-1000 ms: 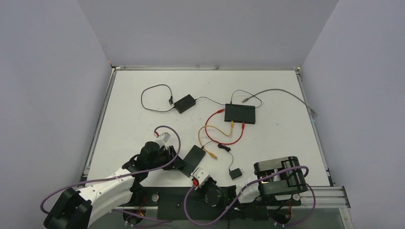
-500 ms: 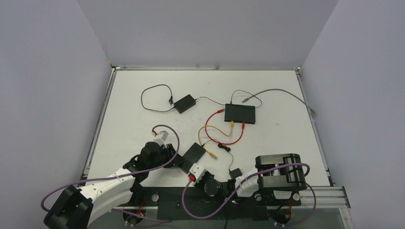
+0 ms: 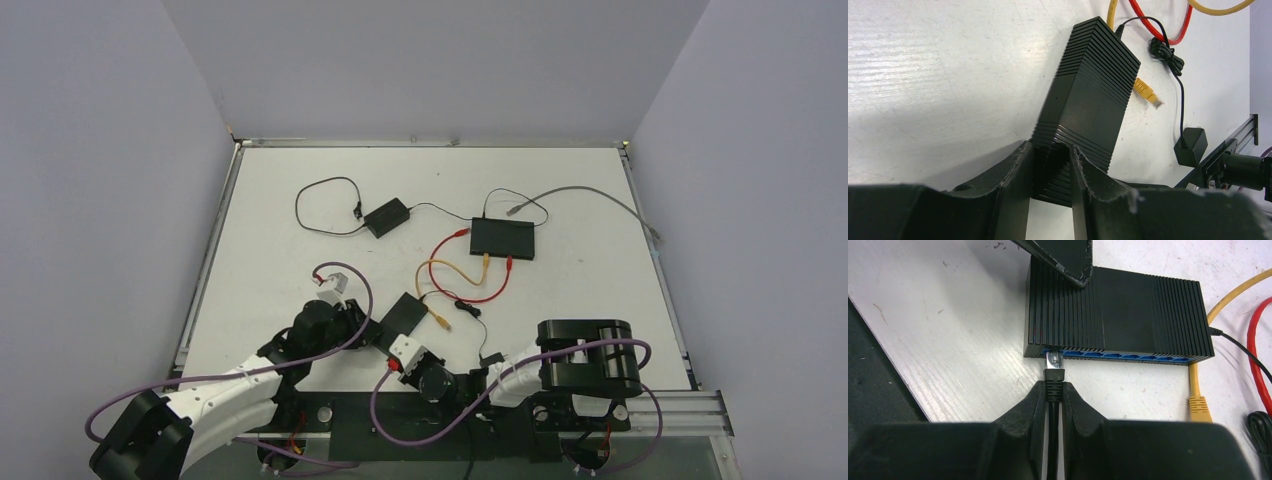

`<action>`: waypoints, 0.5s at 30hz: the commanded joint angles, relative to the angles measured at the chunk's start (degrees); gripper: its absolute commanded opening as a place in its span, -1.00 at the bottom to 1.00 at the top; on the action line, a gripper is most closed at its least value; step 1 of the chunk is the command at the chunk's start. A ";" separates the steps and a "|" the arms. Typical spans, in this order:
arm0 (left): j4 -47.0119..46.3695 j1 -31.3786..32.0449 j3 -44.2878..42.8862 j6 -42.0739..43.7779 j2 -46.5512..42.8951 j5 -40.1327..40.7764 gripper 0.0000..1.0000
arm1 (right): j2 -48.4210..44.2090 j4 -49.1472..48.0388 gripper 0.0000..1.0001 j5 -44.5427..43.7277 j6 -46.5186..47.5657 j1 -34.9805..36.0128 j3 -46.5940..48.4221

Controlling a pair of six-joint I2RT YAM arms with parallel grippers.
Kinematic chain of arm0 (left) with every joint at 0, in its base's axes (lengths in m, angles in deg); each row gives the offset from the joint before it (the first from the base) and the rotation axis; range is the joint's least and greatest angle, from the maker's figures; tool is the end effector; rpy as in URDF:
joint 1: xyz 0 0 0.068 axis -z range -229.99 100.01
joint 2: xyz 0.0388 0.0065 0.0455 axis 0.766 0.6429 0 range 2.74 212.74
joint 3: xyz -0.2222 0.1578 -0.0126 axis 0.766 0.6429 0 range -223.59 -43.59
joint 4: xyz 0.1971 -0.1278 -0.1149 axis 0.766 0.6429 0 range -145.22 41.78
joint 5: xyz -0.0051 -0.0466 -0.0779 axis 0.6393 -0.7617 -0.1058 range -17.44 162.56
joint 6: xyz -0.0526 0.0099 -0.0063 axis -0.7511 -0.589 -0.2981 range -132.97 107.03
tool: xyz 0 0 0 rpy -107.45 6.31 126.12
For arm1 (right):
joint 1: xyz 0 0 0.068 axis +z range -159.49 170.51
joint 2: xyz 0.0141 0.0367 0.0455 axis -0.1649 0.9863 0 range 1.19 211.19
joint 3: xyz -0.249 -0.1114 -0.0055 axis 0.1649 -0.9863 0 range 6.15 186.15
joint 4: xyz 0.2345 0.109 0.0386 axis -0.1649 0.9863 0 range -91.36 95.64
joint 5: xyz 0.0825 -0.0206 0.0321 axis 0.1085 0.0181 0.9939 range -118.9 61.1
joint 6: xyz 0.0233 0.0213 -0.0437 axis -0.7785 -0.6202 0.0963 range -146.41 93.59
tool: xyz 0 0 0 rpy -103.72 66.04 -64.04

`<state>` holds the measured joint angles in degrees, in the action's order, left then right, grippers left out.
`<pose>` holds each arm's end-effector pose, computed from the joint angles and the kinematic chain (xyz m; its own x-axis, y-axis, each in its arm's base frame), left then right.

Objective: Insert the plug into the switch port
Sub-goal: Insert the connector into the switch port.

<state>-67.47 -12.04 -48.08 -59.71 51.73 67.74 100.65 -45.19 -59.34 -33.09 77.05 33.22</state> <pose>0.1213 -0.0983 0.1253 -0.7755 -0.3154 -0.5470 0.1520 0.7476 -0.6466 0.0353 0.2849 0.1085 -0.1257 -0.4163 -0.9005 -0.8247 0.5483 -0.1384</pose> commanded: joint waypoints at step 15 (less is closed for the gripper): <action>10.55 4.25 -4.08 -2.93 -1.17 -8.35 -0.23 | -8.52 7.47 -0.93 12.71 -9.59 -2.57 -0.13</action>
<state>-63.36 -9.94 -49.26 -60.92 50.18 67.41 94.10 -35.49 -51.47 -39.80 75.06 32.39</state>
